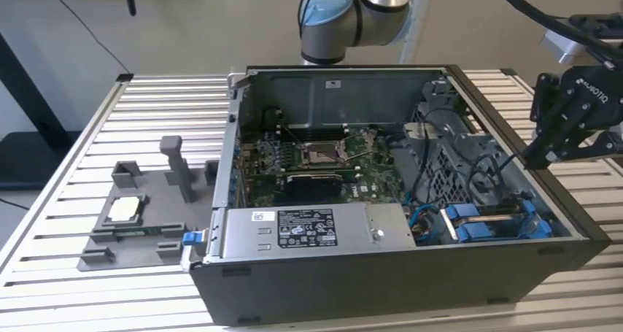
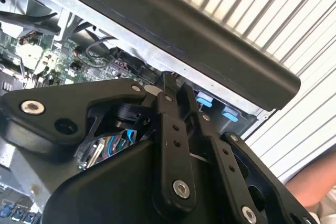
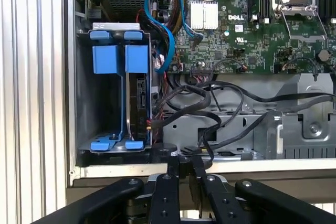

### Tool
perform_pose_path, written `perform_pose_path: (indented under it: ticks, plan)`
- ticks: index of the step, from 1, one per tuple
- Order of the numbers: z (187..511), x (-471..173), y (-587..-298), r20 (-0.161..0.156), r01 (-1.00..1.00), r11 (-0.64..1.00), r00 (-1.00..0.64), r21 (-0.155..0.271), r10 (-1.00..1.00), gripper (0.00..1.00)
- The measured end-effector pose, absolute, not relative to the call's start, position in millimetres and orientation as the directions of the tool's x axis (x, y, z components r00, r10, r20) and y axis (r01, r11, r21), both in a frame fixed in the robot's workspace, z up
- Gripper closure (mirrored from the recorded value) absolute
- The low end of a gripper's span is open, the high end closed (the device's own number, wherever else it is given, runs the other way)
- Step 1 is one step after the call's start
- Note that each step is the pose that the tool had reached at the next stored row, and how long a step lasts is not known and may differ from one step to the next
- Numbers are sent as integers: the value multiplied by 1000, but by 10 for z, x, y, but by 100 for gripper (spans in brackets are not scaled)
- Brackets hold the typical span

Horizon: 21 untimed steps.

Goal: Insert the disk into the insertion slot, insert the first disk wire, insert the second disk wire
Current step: 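Insert the second disk wire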

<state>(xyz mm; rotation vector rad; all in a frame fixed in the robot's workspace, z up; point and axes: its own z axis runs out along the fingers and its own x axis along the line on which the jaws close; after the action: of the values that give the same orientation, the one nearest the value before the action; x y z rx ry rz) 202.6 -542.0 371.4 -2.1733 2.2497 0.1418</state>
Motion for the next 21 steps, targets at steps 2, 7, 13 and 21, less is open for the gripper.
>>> perform_pose_path:
  ticks: [2, 7, 13, 21]
  plan:
    - [3714, 2026, -5420, -70, -998, 33, -37, 58, -997, 76]
    - [3714, 2026, -5420, -70, -998, 33, -37, 58, -997, 85]
    - [3714, 2026, -5420, -69, -998, 33, -37, 58, -997, 89]
    - [3754, 2026, -5420, -46, -998, 34, -37, 60, -998, 75]
